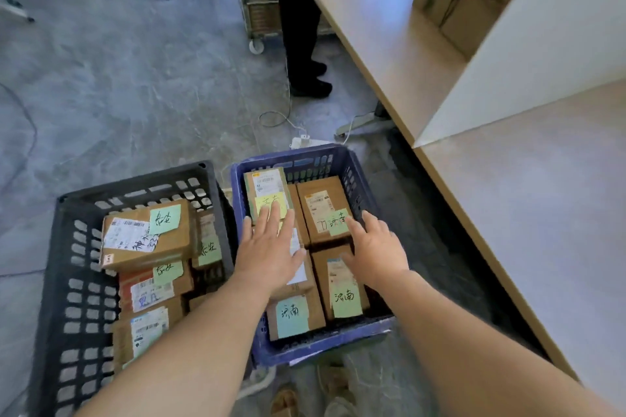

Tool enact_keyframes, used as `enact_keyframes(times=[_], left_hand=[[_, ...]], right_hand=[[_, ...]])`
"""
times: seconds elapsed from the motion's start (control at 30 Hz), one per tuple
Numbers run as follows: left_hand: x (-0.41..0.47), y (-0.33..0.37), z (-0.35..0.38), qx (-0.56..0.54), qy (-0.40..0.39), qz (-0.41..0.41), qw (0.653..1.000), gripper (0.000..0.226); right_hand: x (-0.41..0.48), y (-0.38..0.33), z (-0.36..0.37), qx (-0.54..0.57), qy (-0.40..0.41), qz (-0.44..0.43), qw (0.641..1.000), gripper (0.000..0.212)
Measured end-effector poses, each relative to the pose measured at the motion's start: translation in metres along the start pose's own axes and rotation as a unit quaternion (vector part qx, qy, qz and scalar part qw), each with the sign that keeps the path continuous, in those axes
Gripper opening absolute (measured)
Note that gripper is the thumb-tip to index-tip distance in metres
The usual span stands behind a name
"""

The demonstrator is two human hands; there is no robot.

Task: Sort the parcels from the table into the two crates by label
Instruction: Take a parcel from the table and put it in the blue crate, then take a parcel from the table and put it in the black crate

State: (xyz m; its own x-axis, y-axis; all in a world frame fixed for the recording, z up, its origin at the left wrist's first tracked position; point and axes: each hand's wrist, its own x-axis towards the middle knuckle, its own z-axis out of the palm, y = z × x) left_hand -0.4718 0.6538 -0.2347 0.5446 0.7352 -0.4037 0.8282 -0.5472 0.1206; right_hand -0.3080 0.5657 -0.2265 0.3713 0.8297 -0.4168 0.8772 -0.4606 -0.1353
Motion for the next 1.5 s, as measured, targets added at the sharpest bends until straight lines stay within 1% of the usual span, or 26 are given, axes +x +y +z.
enact_keyframes(times=[0.13, 0.23, 0.47, 0.67, 0.83, 1.03, 1.3, 1.5], left_hand=[[-0.013, 0.040, -0.035, 0.021, 0.032, 0.079, 0.996, 0.075], [-0.018, 0.067, -0.051, 0.041, 0.052, 0.134, 0.989, 0.075], [-0.038, 0.131, -0.071, 0.086, 0.076, 0.214, 0.970, 0.075], [-0.070, 0.197, -0.080, 0.115, 0.117, 0.274, 0.948, 0.077], [-0.117, 0.263, -0.074, 0.134, 0.132, 0.313, 0.931, 0.076], [-0.189, 0.353, -0.046, 0.149, 0.148, 0.373, 0.904, 0.075], [-0.280, 0.455, -0.005, 0.171, 0.135, 0.432, 0.875, 0.074], [-0.339, 0.518, 0.031, 0.184, 0.130, 0.475, 0.850, 0.075]], right_hand=[[-0.046, 0.019, -0.033, -0.014, 0.050, 0.053, 0.997, 0.079], [-0.077, 0.037, -0.051, -0.020, 0.072, 0.101, 0.992, 0.081], [-0.148, 0.077, -0.081, -0.014, 0.139, 0.179, 0.974, 0.073], [-0.213, 0.123, -0.092, -0.015, 0.188, 0.237, 0.953, 0.073], [-0.286, 0.168, -0.085, -0.011, 0.208, 0.283, 0.936, 0.072], [-0.386, 0.227, -0.062, -0.009, 0.229, 0.338, 0.913, 0.072], [-0.500, 0.303, -0.018, 0.007, 0.254, 0.406, 0.878, 0.073], [-0.577, 0.342, 0.013, 0.015, 0.258, 0.451, 0.854, 0.073]])
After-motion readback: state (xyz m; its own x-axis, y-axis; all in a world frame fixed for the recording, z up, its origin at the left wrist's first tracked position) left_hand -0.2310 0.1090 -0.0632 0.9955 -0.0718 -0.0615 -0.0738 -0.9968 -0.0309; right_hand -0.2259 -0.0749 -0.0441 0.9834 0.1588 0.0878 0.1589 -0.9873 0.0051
